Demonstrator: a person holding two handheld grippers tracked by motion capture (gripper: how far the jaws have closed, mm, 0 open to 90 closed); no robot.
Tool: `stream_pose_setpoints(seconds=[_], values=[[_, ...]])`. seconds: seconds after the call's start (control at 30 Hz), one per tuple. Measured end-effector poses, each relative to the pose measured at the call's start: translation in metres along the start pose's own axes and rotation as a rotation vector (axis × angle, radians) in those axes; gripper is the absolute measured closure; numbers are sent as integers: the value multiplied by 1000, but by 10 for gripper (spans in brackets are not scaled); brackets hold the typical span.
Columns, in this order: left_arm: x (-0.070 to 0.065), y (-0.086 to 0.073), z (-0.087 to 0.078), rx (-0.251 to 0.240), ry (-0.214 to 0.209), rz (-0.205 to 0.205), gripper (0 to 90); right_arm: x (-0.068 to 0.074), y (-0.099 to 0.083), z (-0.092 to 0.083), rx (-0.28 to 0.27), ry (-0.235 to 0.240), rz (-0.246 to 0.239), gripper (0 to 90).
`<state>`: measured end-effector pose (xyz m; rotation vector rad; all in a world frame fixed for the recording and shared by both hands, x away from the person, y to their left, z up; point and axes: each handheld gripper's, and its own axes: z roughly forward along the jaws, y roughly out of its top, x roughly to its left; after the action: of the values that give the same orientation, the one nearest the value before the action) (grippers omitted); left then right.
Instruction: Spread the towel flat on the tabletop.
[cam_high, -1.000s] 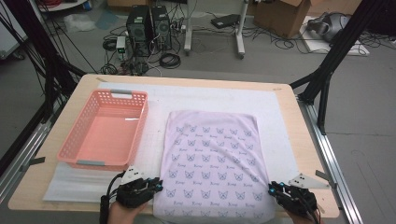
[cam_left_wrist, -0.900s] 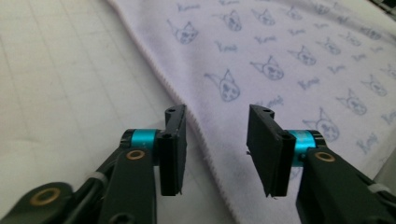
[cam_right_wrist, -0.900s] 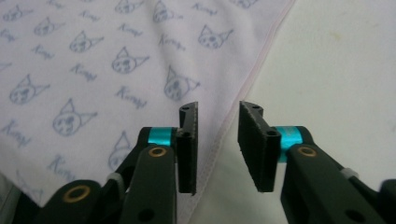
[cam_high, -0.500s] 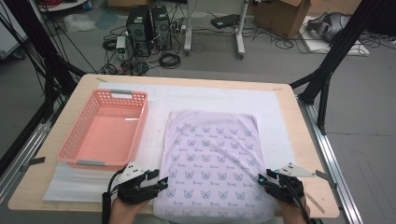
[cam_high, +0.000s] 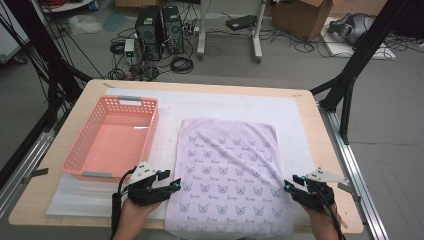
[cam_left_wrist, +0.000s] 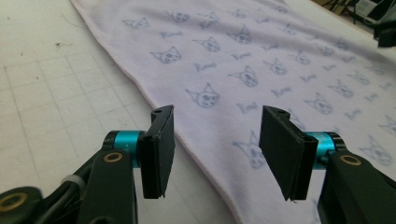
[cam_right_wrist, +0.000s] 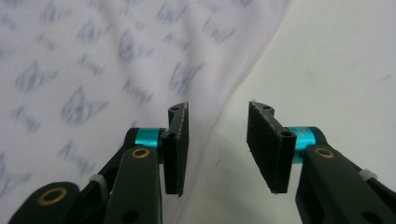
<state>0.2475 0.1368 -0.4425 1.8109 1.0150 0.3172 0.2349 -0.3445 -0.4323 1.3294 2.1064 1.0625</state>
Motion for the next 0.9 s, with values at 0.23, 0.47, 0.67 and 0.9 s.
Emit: stream_pose_setpoints(seconds=[0.23,0.47,0.67,0.9], values=[[11,11,26,68,22,0,461,-17,22,39,-7,-6,48,570],[21,13,36,109,28,-31,489,-26,47,84,56,-55,39,825],[12,13,38,129,96,17,813,-32,50,87,62,-147,9,850],[15,12,28,145,137,-17,869,-32,46,77,22,-145,20,590]])
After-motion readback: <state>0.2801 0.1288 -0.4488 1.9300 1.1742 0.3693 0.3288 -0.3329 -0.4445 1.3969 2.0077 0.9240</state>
